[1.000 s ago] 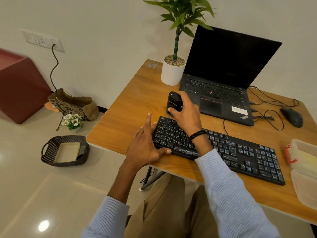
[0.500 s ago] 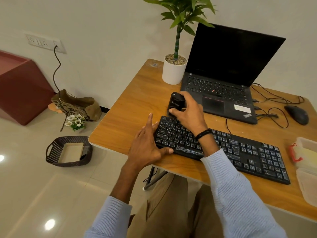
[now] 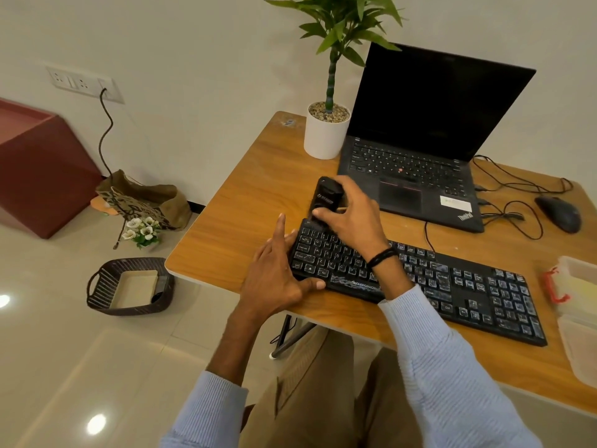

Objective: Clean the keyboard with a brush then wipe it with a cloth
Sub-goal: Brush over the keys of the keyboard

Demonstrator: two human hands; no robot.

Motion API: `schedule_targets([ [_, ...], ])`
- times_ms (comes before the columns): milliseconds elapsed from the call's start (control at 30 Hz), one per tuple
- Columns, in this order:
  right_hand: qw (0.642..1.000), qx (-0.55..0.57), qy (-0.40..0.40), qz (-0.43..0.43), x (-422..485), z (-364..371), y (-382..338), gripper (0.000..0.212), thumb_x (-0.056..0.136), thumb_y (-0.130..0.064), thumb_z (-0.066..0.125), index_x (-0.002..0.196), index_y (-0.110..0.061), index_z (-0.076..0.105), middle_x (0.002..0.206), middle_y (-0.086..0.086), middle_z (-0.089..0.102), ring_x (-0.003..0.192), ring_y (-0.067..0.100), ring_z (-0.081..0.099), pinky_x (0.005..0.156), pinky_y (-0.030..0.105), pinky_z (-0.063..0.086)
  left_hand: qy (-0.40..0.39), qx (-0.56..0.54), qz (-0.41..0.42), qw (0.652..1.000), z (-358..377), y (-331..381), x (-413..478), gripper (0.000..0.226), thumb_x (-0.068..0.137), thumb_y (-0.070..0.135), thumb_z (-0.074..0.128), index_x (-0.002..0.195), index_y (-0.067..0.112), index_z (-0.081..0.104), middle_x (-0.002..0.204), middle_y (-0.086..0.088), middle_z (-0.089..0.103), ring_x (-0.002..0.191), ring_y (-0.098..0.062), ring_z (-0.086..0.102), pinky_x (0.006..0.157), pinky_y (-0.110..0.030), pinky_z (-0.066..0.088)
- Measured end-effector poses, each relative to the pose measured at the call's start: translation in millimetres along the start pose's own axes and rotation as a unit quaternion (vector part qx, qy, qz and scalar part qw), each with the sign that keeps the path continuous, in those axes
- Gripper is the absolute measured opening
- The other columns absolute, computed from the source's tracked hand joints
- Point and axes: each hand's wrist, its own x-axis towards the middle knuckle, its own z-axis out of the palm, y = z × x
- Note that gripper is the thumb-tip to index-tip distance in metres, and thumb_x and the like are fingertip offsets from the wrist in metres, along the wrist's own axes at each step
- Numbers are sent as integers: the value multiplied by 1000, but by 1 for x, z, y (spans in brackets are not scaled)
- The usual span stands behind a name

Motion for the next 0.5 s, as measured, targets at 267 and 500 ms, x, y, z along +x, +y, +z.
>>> schedule_targets([
  [267,996,-57,59,37,5,0,-3,55,83,-17,75,130,-28,50,113,2,65,97,16,61,71,20,52,-1,-1,-2,1000,-1,1,0,141,67,76,76,159,28,-20,162,7,37,151,-20,28,124,-49,22],
  [500,997,-42,62,34,5,-4,-3,56,82,-20,77,130,-28,50,117,0,65,100,14,61,70,15,50,-2,2,0,1000,0,-1,1,141,66,78,74,160,28,-18,161,7,38,151,-20,29,124,-49,22],
])
